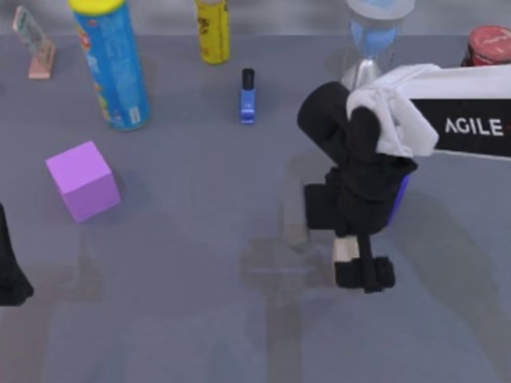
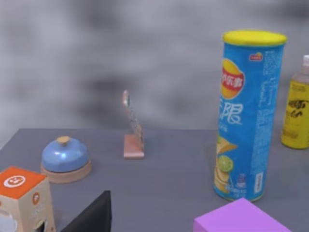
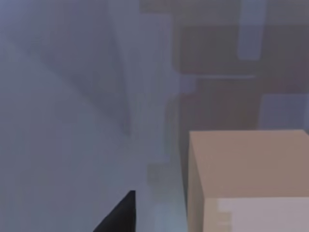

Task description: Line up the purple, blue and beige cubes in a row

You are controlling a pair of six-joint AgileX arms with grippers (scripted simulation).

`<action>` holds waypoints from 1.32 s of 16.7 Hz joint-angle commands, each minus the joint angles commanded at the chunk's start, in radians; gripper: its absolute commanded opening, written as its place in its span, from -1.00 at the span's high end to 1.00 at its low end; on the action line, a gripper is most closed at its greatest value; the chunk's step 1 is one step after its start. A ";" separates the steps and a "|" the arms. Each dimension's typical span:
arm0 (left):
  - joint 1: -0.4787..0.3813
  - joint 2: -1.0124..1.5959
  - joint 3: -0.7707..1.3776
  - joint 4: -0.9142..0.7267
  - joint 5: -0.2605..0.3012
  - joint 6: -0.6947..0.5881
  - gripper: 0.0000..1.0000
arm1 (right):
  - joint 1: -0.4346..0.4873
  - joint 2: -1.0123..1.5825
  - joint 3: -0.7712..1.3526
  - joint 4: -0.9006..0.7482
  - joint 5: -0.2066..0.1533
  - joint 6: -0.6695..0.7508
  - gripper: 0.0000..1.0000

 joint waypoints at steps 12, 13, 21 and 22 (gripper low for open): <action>0.000 0.000 0.000 0.000 0.000 0.000 -1.00 | 0.003 -0.036 0.080 -0.116 0.000 -0.006 -1.00; 0.000 0.000 0.000 0.000 0.000 0.000 -1.00 | 0.003 -0.048 0.104 -0.158 -0.001 -0.006 -1.00; 0.000 0.000 0.000 0.000 0.000 0.000 -1.00 | -0.001 -0.079 0.164 -0.247 0.000 -0.003 -1.00; 0.000 0.000 0.000 0.000 0.000 0.000 -1.00 | -0.008 -0.067 0.177 -0.253 0.001 0.008 -1.00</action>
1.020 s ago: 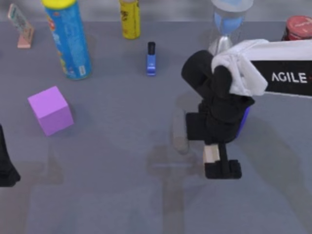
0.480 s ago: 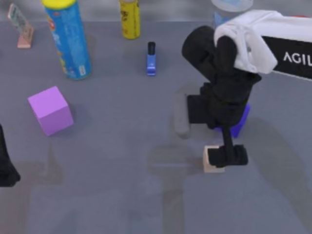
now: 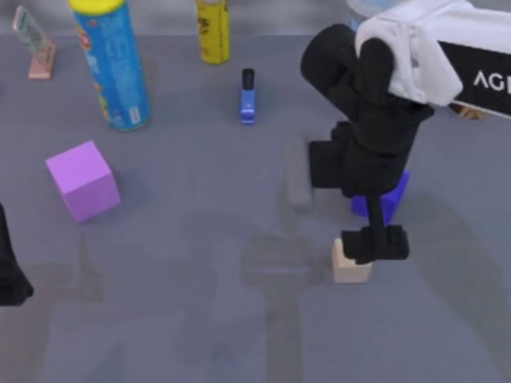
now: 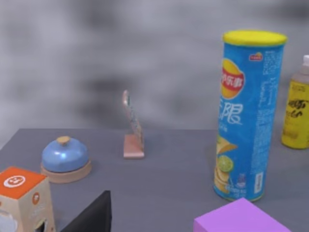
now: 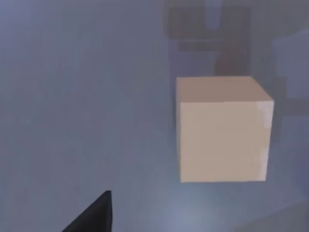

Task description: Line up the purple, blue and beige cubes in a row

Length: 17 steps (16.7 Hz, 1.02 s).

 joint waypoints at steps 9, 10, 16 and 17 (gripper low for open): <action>0.000 0.000 0.000 0.000 0.000 0.000 -1.00 | -0.184 0.236 0.351 -0.114 0.019 0.278 -1.00; 0.000 0.000 0.000 0.000 0.000 0.000 -1.00 | -0.193 0.247 0.365 -0.119 0.020 0.291 -1.00; 0.000 0.000 0.000 0.000 0.000 0.000 -1.00 | -0.192 0.250 0.350 -0.101 0.020 0.295 -1.00; 0.000 0.000 0.000 0.000 0.000 0.000 -1.00 | -0.193 0.257 0.331 -0.077 0.021 0.296 -1.00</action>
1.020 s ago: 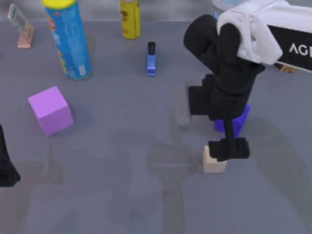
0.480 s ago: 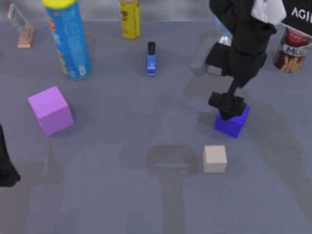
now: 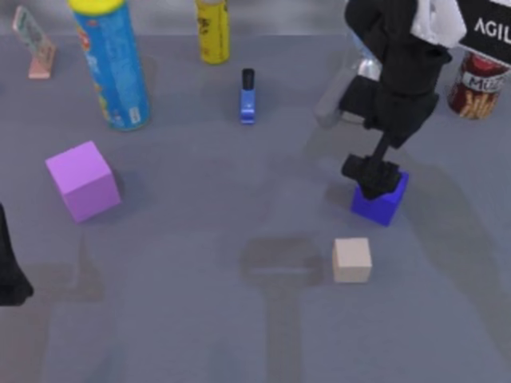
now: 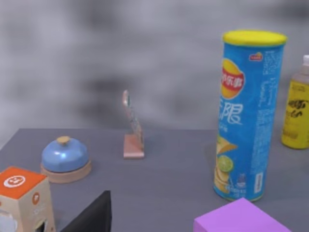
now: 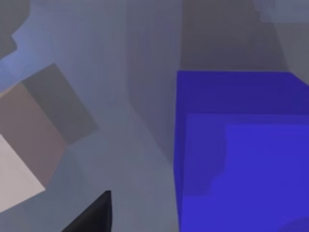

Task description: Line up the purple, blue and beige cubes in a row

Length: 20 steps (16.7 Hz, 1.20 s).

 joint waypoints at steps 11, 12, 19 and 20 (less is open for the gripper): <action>0.000 0.000 0.000 0.000 0.000 0.000 -1.00 | 0.000 0.079 -0.177 0.259 0.001 0.001 -1.00; 0.000 0.000 0.000 0.000 0.000 0.000 -1.00 | 0.000 0.079 -0.177 0.259 0.001 0.001 -0.85; 0.000 0.000 0.000 0.000 0.000 0.000 -1.00 | 0.000 0.079 -0.177 0.259 0.001 0.001 0.21; 0.000 0.000 0.000 0.000 0.000 0.000 -1.00 | 0.000 0.079 -0.177 0.259 0.001 0.001 0.36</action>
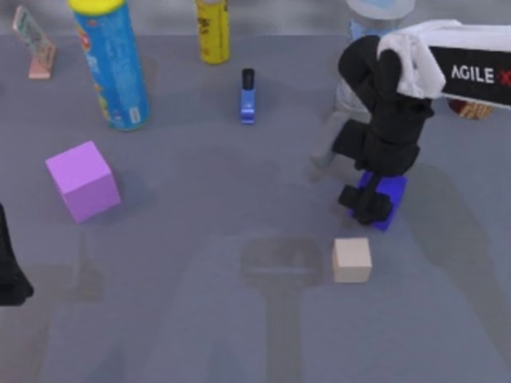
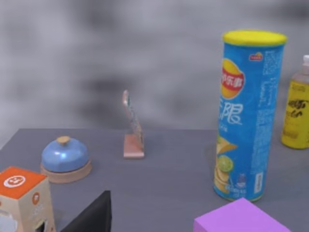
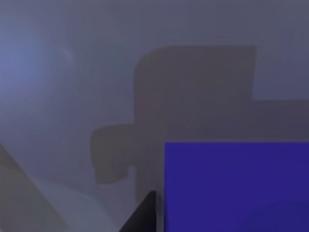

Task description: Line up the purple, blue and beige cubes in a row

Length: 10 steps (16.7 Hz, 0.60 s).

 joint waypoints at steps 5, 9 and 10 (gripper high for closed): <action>0.000 0.000 0.000 0.000 0.000 0.000 -1.00 | 0.000 0.000 0.000 0.000 0.000 0.000 1.00; 0.000 0.000 0.000 0.000 0.000 0.000 -1.00 | 0.000 0.000 0.000 0.000 0.000 0.000 1.00; 0.000 0.000 0.000 0.000 0.000 0.000 -1.00 | 0.000 0.000 0.000 0.000 0.000 0.000 1.00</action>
